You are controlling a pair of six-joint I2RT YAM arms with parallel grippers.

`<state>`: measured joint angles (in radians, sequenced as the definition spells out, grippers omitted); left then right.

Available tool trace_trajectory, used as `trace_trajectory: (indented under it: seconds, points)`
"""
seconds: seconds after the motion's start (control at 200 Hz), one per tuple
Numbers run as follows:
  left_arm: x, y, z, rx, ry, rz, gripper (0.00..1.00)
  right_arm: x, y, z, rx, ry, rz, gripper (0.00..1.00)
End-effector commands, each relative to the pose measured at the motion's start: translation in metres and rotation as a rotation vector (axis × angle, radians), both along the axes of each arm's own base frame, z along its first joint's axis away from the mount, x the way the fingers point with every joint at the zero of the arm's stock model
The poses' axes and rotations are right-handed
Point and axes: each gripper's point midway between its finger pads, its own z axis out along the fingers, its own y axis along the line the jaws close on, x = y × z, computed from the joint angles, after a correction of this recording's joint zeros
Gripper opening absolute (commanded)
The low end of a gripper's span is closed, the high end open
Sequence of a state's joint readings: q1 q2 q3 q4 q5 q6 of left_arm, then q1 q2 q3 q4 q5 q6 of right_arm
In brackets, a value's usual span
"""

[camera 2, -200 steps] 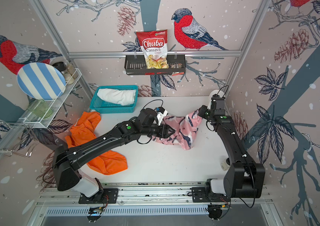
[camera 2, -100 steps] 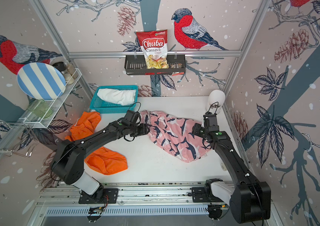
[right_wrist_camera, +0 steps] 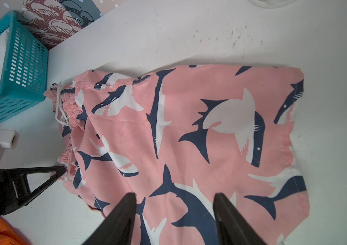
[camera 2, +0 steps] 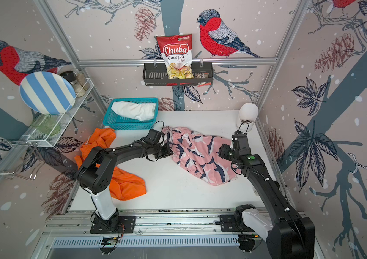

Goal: Roll up the shorts
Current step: Flatten out the shorts at the center of the board.

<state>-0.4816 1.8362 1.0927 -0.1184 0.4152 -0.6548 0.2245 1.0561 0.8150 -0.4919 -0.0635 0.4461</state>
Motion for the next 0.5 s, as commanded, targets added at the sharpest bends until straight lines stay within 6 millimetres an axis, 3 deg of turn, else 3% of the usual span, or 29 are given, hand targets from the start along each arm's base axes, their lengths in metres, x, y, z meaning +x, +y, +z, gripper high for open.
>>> trace_trajectory:
  seconds: [0.0,0.115,0.22,0.275,0.36,0.495]
  points:
    - [0.006,0.0,0.021,-0.044,-0.055,0.003,0.03,-0.003,0.004,-0.006,0.009,0.022,0.001,0.62]
    - [0.007,0.015,0.04,-0.046,-0.092,0.037,0.0,-0.008,0.019,-0.015,0.018,0.044,0.044,0.62]
    - [0.008,0.042,0.063,-0.041,-0.142,0.109,0.0,-0.017,0.046,-0.03,0.031,0.083,0.13,0.62]
    - [0.01,0.057,0.08,-0.037,-0.177,0.15,0.0,-0.027,0.066,-0.042,0.018,0.12,0.189,0.63]
    - [0.0,0.08,0.086,-0.029,-0.19,0.193,0.0,-0.041,0.097,-0.063,0.009,0.164,0.28,0.66]
    - [-0.013,0.106,0.095,-0.009,-0.201,0.237,0.0,-0.053,0.126,-0.104,0.0,0.253,0.357,0.67]
